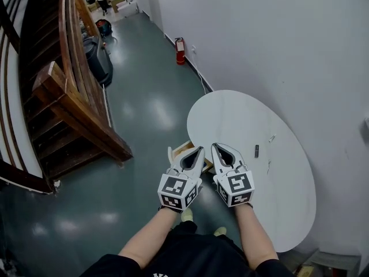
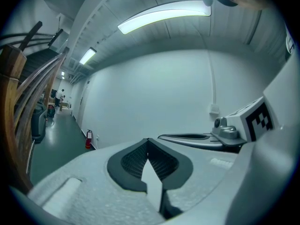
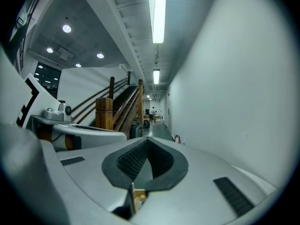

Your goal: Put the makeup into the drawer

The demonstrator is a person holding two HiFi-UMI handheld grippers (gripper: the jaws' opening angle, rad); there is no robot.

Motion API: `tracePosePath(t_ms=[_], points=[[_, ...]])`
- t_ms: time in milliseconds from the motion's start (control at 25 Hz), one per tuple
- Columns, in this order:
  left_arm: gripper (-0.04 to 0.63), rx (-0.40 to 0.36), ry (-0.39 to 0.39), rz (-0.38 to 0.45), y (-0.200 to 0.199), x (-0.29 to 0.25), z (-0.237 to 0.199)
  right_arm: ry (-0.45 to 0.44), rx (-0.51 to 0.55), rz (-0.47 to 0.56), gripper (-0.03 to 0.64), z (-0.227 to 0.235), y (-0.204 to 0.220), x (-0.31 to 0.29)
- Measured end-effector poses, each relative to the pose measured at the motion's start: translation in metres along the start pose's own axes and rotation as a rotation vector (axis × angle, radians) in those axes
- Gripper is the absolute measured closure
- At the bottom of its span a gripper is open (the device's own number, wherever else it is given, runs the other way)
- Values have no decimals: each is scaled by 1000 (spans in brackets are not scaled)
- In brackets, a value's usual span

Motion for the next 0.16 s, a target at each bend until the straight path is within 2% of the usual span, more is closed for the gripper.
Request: tracePosePath(t_ms=[160], points=[[586, -1, 7, 6, -5, 1, 7, 6, 9, 1, 603, 0, -5, 7]])
Point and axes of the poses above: the fingertips, and each gripper's own axes: x backward along the fingers, z to its right, y out of its underside, the point moved 2 cm from there along x, backward along the fingers, and after that the axes turned 4 degrees about z, right-handed, at the moved point
